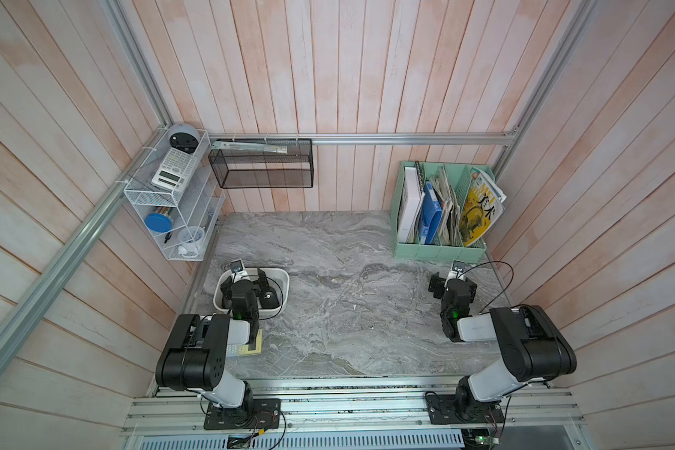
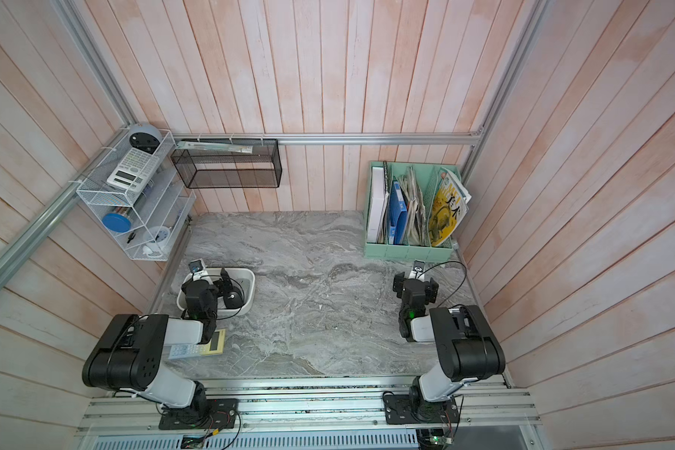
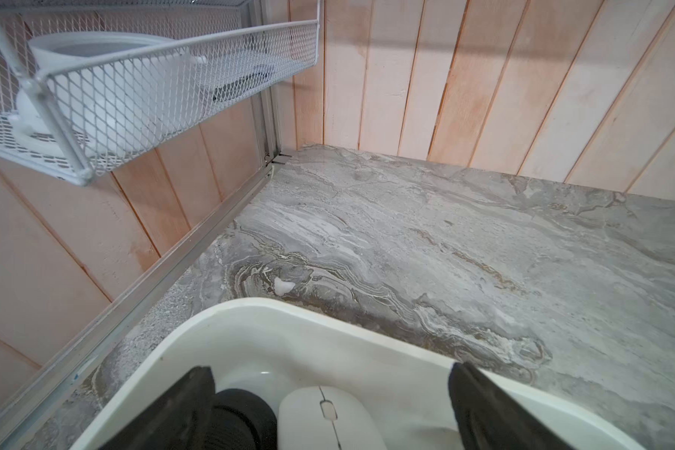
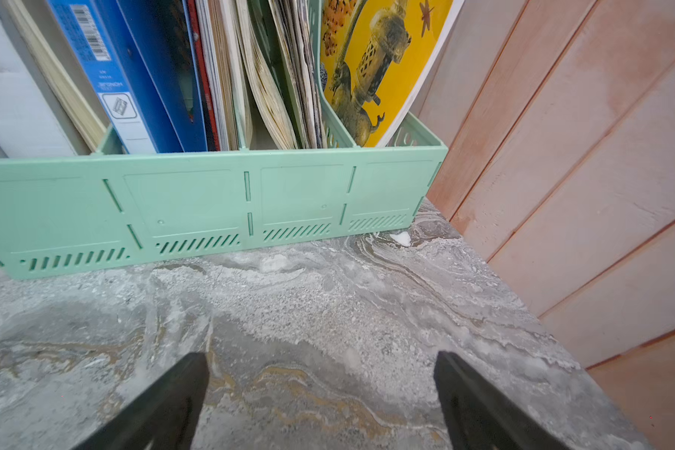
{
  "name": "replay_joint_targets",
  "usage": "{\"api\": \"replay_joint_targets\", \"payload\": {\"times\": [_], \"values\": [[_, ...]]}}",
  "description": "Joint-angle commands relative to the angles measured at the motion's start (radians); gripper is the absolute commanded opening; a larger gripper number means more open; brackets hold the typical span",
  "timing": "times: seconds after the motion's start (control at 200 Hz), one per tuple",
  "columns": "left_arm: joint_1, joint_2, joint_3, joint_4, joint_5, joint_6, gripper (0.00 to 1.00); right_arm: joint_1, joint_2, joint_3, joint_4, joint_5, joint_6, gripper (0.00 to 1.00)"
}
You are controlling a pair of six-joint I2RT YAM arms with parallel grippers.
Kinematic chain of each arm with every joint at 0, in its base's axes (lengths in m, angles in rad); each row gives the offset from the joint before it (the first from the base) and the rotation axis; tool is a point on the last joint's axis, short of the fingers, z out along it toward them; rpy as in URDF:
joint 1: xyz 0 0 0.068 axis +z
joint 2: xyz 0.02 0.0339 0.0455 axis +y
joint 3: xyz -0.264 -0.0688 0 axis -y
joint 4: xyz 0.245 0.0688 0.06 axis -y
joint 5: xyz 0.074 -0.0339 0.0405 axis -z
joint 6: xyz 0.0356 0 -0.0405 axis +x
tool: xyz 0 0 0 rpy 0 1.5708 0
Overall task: Take out the mouse from the storage box
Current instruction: Move the storage box to the center of the board.
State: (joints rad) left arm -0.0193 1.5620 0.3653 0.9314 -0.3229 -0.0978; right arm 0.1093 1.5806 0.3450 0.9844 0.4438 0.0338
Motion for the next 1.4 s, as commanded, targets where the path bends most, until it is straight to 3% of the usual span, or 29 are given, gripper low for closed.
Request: {"api": "replay_joint_targets", "payload": {"times": [0.0, 0.645, 0.745, 0.87, 0.975, 1.055, 1.155, 1.255, 1.395], "values": [[0.005, -0.003, 0.000, 0.013, -0.011, -0.008, 1.00, -0.005, -0.008, 0.013, -0.003, 0.003, 0.014, 0.97], [0.005, -0.002, -0.004, 0.017, -0.009, -0.006, 1.00, -0.005, -0.009, 0.010, 0.001, 0.003, 0.014, 0.98], [0.003, -0.007, -0.046, 0.090, 0.036, 0.016, 1.00, 0.001, -0.019, -0.029, 0.071, -0.081, -0.025, 0.97], [-0.063, -0.087, -0.167, 0.262, -0.011, 0.081, 1.00, 0.034, -0.099, -0.065, 0.074, -0.076, -0.064, 0.97], [-0.140, -0.207, -0.216, 0.271, -0.091, 0.153, 1.00, 0.077, -0.194, -0.060, -0.009, -0.062, -0.112, 0.98], [-0.205, -0.348, -0.210, 0.167, -0.146, 0.177, 1.00, 0.129, -0.269, -0.070, -0.030, -0.031, -0.161, 0.97], [-0.226, -0.578, -0.126, -0.177, -0.123, 0.089, 1.00, 0.185, -0.415, -0.046, -0.146, 0.022, -0.106, 0.98], [-0.233, -0.726, 0.000, -0.494, -0.102, -0.069, 1.00, 0.185, -0.603, 0.086, -0.545, -0.080, 0.075, 0.97], [-0.232, -0.756, 0.175, -0.861, -0.191, -0.399, 1.00, 0.174, -0.729, 0.278, -0.991, -0.132, 0.317, 0.98]]}}
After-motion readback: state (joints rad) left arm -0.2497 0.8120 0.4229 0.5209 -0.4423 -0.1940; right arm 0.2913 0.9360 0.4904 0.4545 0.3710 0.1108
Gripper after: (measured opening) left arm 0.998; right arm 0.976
